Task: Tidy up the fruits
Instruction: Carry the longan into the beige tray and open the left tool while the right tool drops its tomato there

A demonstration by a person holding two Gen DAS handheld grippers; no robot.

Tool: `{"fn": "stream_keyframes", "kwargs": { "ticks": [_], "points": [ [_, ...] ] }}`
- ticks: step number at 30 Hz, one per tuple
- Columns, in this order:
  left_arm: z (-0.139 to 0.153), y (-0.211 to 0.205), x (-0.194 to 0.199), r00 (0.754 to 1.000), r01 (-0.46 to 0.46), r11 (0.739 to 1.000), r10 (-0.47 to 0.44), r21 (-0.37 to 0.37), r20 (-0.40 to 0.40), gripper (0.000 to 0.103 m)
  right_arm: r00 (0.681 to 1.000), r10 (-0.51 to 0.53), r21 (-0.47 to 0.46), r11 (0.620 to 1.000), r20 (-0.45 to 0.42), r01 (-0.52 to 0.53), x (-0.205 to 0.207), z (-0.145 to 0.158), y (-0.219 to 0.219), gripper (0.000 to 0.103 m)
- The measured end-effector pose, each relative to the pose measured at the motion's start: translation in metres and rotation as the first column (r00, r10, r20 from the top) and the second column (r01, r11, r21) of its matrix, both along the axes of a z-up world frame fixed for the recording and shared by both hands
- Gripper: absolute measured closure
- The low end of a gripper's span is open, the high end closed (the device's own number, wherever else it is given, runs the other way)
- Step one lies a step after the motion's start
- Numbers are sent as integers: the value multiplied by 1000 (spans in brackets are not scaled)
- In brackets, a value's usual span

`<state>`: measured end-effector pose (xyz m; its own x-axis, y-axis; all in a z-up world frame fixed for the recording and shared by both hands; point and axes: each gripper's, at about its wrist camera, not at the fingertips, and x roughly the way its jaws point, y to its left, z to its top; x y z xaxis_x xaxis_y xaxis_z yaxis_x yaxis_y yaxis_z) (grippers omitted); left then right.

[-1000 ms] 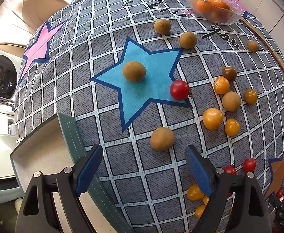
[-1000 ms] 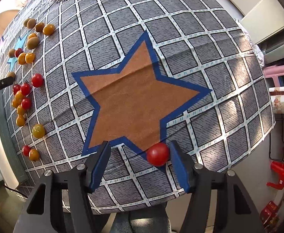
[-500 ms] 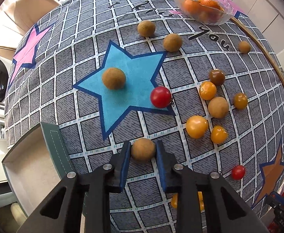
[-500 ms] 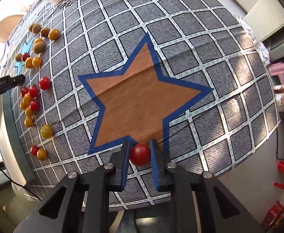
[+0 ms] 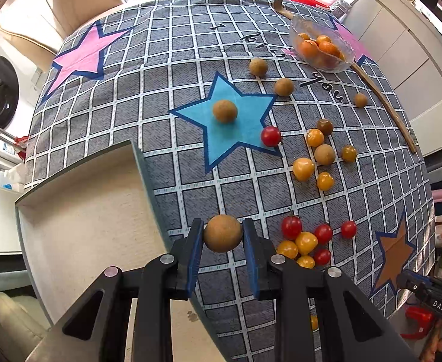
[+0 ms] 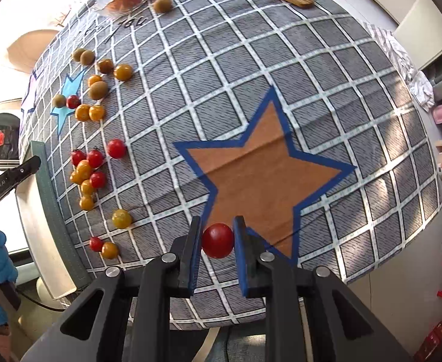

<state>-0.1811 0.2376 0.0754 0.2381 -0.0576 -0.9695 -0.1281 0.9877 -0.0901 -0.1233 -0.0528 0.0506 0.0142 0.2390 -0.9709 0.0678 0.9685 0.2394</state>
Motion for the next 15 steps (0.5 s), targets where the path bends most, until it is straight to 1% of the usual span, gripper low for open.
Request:
{"fn": "stream_keyframes", "kwargs": {
  "ticks": [4,8,11,15],
  "points": [
    [4,31,-19,998,-58,998,58,8,6,75,996,83,23,996,26,-83,12,9,37,81],
    [4,54,-47,993,-118,992,118,37,6,75,982,183,53,981,46,-186,17,19,84,81],
    [-1,75,-72,984,-174,983,175,50,-10,75,959,277,72,957,61,-281,19,24,126,81],
    [-15,99,-105,968,-241,967,245,78,-45,75,913,401,100,908,76,-408,15,29,185,81]
  ]
}}
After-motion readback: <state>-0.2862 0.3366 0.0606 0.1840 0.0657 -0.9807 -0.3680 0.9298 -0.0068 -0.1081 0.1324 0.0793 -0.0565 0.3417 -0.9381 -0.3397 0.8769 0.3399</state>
